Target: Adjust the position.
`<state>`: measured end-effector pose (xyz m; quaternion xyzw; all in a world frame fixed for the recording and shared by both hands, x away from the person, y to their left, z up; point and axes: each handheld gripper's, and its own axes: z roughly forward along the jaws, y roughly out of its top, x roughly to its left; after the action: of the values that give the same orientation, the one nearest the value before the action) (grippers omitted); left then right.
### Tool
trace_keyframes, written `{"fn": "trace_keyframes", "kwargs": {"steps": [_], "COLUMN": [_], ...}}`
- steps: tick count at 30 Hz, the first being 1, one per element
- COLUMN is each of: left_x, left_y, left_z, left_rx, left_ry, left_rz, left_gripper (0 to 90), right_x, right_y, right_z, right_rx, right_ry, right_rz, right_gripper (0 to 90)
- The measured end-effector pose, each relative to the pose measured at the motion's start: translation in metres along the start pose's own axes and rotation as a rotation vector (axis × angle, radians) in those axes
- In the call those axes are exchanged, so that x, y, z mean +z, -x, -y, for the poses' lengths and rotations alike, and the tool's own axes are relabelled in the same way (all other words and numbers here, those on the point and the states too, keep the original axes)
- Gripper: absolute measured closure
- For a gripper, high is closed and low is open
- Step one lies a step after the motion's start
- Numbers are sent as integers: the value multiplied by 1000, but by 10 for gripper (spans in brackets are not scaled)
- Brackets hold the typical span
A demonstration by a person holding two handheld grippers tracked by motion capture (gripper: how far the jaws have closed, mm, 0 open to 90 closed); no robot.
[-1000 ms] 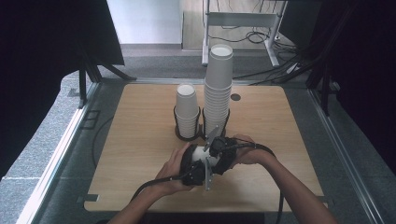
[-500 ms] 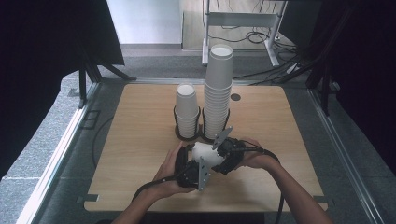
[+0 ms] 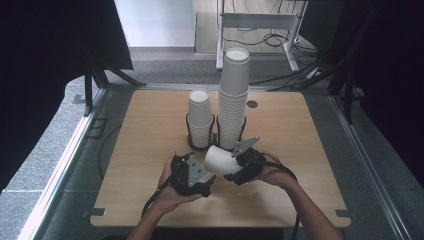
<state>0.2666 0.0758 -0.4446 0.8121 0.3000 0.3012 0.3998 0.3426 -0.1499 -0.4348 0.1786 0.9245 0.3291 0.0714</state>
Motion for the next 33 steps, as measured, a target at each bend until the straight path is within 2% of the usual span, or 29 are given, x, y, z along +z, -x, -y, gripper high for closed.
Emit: {"fn": "trace_keyframes", "kwargs": {"steps": [1,4,5,8,9,11,13,16,17,26,29,30,32,33], "left_x": [-2,-4,-4,-3,-2,-2,-3,-4,-4,-4,-5,-5,-5,-4], "left_y": [-1,-4,-5,-5,-5,-6,-5,-5,-6,-11,-14,-15,-16,-17], "left_z": [1,4,6,8,10,11,14,15,15,24,27,29,29,30], "left_rx": [-14,-40,-60,-60,-72,-79,-95,-100,-105,-142,-181,-205,-216,-231], "left_ry": [4,8,13,1,-1,-1,1,3,3,0,3,9,13,13], "left_rz": [-5,-4,0,9,10,16,27,27,30,30,48,60,64,68], "left_gripper": [44,46,46,49,49,51,52,52,52,56,57,57,57,58], "right_x": [0,1,2,4,6,7,9,11,11,15,15,16,15,12], "right_y": [-2,-4,-6,-8,-10,-11,-15,-18,-21,-32,-34,-36,-38,-40], "right_z": [2,3,6,8,11,12,17,20,25,41,44,46,46,48], "right_rx": [15,25,46,62,81,91,120,137,163,210,224,233,227,239], "right_ry": [35,55,89,114,149,165,213,238,272,352,375,391,385,415], "right_rz": [1,5,7,13,23,22,25,27,27,53,59,51,64,61], "right_gripper": [238,237,237,237,238,238,238,237,238,237,237,237,237,237]}}
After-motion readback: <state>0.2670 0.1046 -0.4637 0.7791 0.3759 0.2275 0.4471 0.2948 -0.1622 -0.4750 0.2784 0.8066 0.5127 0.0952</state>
